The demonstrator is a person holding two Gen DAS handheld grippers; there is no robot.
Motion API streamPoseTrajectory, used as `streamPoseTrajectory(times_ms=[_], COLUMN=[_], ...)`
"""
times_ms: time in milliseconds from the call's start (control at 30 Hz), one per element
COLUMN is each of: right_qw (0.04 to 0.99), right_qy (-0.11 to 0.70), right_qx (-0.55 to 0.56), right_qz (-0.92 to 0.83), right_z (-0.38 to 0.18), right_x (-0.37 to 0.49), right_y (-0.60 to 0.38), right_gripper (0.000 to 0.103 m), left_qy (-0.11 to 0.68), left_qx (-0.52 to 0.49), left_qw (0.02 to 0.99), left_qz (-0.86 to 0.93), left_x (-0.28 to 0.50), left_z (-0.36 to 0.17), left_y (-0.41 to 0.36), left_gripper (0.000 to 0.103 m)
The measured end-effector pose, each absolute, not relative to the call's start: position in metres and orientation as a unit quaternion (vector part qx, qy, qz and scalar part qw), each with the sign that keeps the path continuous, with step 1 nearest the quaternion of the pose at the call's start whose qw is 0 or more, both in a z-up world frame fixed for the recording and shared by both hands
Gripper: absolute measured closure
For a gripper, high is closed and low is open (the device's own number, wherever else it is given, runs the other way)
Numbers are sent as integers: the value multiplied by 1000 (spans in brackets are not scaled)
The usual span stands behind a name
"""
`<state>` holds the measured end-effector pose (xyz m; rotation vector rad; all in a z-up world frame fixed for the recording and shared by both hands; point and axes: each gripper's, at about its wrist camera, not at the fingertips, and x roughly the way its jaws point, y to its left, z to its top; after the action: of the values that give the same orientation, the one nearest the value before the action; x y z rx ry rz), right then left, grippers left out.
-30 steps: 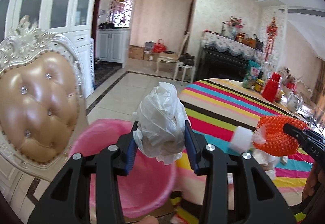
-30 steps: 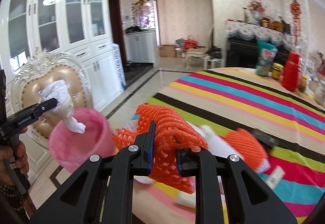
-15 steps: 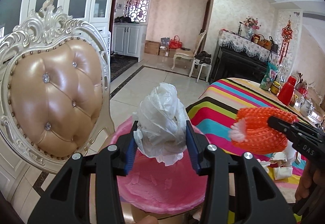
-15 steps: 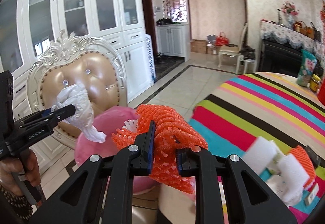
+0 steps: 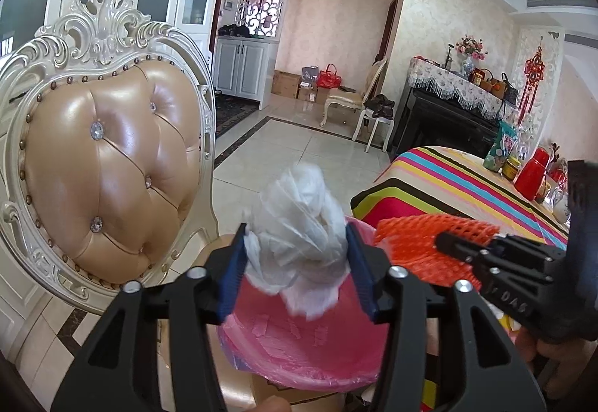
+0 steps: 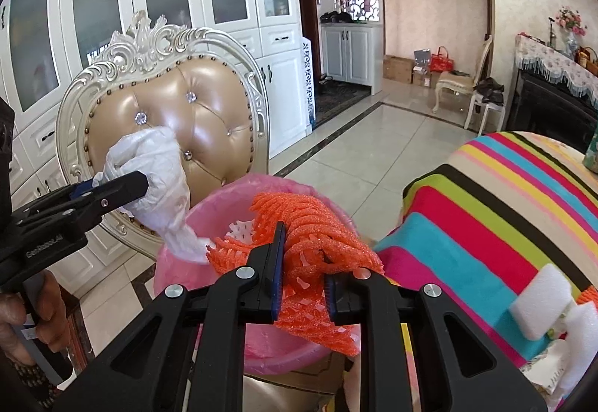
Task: Collect trash
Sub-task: 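Open the left tool to drop the bag while the right tool drops the net into the bin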
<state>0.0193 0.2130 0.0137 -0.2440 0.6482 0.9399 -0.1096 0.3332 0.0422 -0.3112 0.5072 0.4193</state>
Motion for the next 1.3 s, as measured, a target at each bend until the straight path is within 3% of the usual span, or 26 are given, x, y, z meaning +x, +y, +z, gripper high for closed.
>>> streamPoseTrajectory(times_ms=[67, 167, 333, 767, 867, 1300], right_qw=[831, 829, 831, 821, 830, 800], right_qy=[311, 318, 318, 320, 311, 316], right_qx=[-120, -123, -126, -132, -130, -136], right_qz=[445, 444, 438, 454, 445, 491], right_z=[10, 5, 1, -2, 3, 1], right_x=[20, 21, 23, 27, 28, 28], right_y=[218, 221, 219, 227, 217, 235], right_gripper=[81, 69, 60, 60, 51, 51], left_qy=[248, 247, 246, 239, 237, 231], left_qx=[-155, -158, -159, -156, -156, -157], left_qw=[934, 934, 933, 934, 935, 935], left_qz=[204, 205, 209, 214, 214, 218], left_x=[-109, -110, -112, -118, -118, -125], left_z=[42, 41, 41, 49, 50, 53], left_y=[334, 334, 334, 330, 328, 326], left_gripper=[40, 38, 37, 36, 35, 35])
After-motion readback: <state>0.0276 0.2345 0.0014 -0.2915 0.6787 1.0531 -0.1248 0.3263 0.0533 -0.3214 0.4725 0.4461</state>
